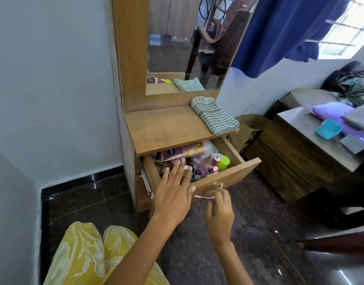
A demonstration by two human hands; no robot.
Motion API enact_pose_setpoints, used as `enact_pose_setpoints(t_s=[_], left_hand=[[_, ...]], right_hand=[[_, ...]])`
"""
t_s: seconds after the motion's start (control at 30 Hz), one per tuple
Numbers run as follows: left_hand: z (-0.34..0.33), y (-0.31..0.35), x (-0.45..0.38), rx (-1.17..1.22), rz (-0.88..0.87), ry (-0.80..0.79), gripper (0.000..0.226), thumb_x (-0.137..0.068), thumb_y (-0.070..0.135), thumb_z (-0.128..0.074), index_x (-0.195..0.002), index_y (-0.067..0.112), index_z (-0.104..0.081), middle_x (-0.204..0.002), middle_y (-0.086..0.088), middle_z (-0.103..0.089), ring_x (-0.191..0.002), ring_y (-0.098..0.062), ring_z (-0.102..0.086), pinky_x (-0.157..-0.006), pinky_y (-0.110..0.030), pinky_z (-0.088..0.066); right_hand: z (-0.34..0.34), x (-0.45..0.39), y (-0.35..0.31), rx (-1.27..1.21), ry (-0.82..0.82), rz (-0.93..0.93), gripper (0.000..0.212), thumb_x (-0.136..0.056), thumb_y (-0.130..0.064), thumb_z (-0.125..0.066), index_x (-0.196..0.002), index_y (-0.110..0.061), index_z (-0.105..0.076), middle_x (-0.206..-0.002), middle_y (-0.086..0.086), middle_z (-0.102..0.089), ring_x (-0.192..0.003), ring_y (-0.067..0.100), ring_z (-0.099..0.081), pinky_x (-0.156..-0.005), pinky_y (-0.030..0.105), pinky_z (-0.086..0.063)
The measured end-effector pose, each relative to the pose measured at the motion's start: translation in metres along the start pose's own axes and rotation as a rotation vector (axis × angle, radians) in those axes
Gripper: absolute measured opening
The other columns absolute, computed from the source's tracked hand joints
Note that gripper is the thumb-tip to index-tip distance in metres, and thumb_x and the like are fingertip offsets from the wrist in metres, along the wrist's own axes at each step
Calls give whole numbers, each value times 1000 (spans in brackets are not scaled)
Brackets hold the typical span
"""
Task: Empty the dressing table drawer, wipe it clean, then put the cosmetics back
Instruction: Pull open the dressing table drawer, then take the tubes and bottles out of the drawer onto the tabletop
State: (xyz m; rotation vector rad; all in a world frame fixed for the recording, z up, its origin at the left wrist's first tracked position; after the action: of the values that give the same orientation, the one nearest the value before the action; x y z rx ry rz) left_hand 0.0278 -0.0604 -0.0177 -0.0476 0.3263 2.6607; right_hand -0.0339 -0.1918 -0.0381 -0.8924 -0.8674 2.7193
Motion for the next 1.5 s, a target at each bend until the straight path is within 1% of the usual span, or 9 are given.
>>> enact_pose_setpoints(t_s=[0.13, 0.23, 0.33, 0.57, 1.1, 1.2, 1.33, 1.4, 1.5], left_hand=[[-10, 9, 13, 30, -79, -68, 56, -101, 44, -9, -150, 21, 7, -156, -3, 20, -141, -16, 23, -117, -39, 11], [-16, 17, 21, 97, -80, -139, 55, -101, 43, -11, -150, 21, 5, -155, -2, 20, -140, -14, 25, -117, -39, 9], [-20, 27, 32, 98, -106, -184, 55, -102, 41, -13, -150, 21, 5, -155, -2, 21, -141, -15, 24, -116, -38, 9], [-26, 51, 56, 130, -205, -250, 55, -102, 42, -13, -149, 25, 11, -155, -1, 23, -140, -12, 26, -107, -31, 21], [-21, 58, 63, 174, -181, -184, 57, -101, 44, -10, -150, 22, 7, -156, -1, 21, -141, -13, 25, -110, -31, 17], [-5, 48, 51, 231, -105, -86, 57, -101, 44, -14, -151, 18, -12, -159, -5, 3, -145, -16, 9, -115, -33, 6], [21, 28, 26, 339, -32, 71, 45, -101, 32, -28, -140, 14, -42, -149, -8, -37, -140, -19, -27, -116, -36, -16], [33, 16, 19, 384, -3, 173, 35, -99, 23, -40, -129, 11, -54, -135, -8, -53, -127, -19, -45, -108, -36, -31], [39, -5, 10, 472, 63, 255, 31, -96, 15, -48, -125, 10, -58, -123, -6, -60, -114, -18, -54, -96, -37, -46]], right_hand=[[24, -22, -23, -8, 103, 73, 19, -94, -17, -48, -111, -14, -57, -118, 1, -53, -112, 6, -46, -94, 23, -42], [16, -38, -33, 72, -83, 160, 18, -95, -15, -54, -107, -13, -67, -119, 1, -62, -121, 17, -50, -105, 43, -38], [10, -29, -21, 177, -226, 103, 23, -96, -15, -51, -108, -13, -70, -121, 2, -66, -133, 23, -44, -115, 48, -25], [29, -4, -6, 216, -283, 88, 31, -98, -26, -44, -115, -19, -69, -122, -6, -66, -133, 13, -44, -115, 40, -27], [40, 3, -7, 207, -317, 80, 29, -98, -25, -47, -115, -19, -69, -121, -4, -66, -129, 13, -48, -113, 38, -32], [44, -7, -13, 161, -288, 79, 24, -97, -24, -52, -110, -18, -71, -115, -5, -70, -121, 12, -56, -108, 39, -37], [25, -36, -28, 213, -407, 71, 26, -98, -31, -47, -102, -21, -70, -97, -6, -71, -93, 11, -62, -86, 34, -47], [13, -48, -35, 233, -451, 66, 25, -97, -33, -46, -103, -24, -68, -94, -6, -69, -87, 10, -61, -73, 25, -45], [-5, -67, -39, 208, -478, 27, 26, -96, -33, -48, -114, -26, -64, -105, -7, -68, -94, 9, -61, -73, 19, -38]])
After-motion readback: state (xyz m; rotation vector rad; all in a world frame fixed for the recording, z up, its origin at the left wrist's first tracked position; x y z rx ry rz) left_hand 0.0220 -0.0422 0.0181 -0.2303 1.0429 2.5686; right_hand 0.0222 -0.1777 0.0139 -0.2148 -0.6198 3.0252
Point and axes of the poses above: each hand's wrist, its own x-axis away from the middle knuckle, its own z-axis out of the back of the hand, y = z × x, the point moved 9 cm from there along -x, towards the middle knuckle
